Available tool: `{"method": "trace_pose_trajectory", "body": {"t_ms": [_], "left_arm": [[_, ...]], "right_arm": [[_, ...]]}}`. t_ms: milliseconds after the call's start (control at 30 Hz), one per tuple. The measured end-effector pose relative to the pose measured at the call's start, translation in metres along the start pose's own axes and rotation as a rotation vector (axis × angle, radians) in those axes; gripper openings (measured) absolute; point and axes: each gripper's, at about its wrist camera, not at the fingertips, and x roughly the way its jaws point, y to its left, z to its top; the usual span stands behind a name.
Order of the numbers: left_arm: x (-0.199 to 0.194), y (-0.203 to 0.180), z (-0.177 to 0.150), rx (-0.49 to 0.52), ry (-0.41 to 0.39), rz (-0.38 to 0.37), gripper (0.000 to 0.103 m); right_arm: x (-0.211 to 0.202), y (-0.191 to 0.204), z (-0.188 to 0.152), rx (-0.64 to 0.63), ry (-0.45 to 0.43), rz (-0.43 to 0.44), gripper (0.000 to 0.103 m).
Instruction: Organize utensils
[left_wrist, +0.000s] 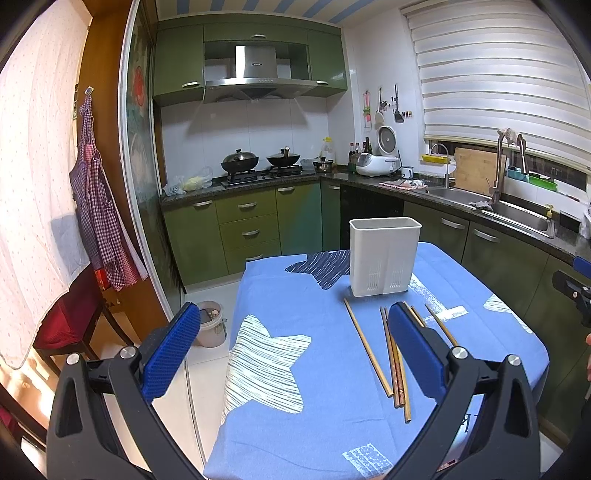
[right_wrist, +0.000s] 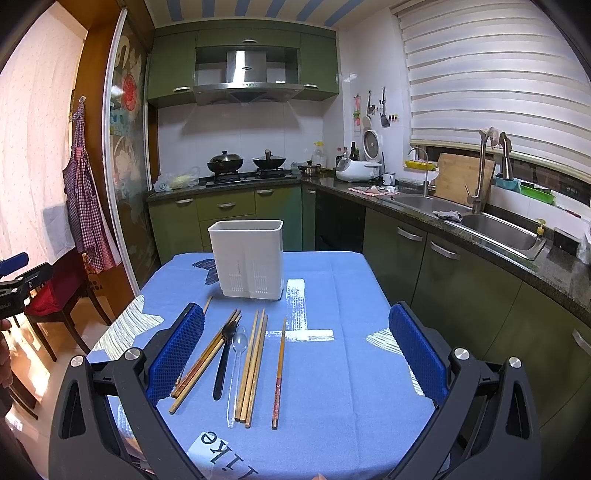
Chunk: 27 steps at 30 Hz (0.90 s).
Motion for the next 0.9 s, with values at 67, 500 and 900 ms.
{"method": "trace_pose_trajectory", "body": {"t_ms": [67,500,900], "left_arm": [[0.0000,0.0002,-0.0006,0.000,-0.001,0.002,0.097],[0.0000,0.0003,-0.0006,-0.002,-0.001,0.002,0.097],[0.0018,0.0006,-0.0001,0.001,0.009,-0.001,0.097]], "right_arm": [[0.0003,0.0000,-0.0002,0.001,0.002,0.000,0.099],[0.0022,0.0009,0.0015,-0.002,0.007,0.001,0.099],[0.0066,-0.0002,0.0024,-0.007,0.021,-0.004,0.099]]}}
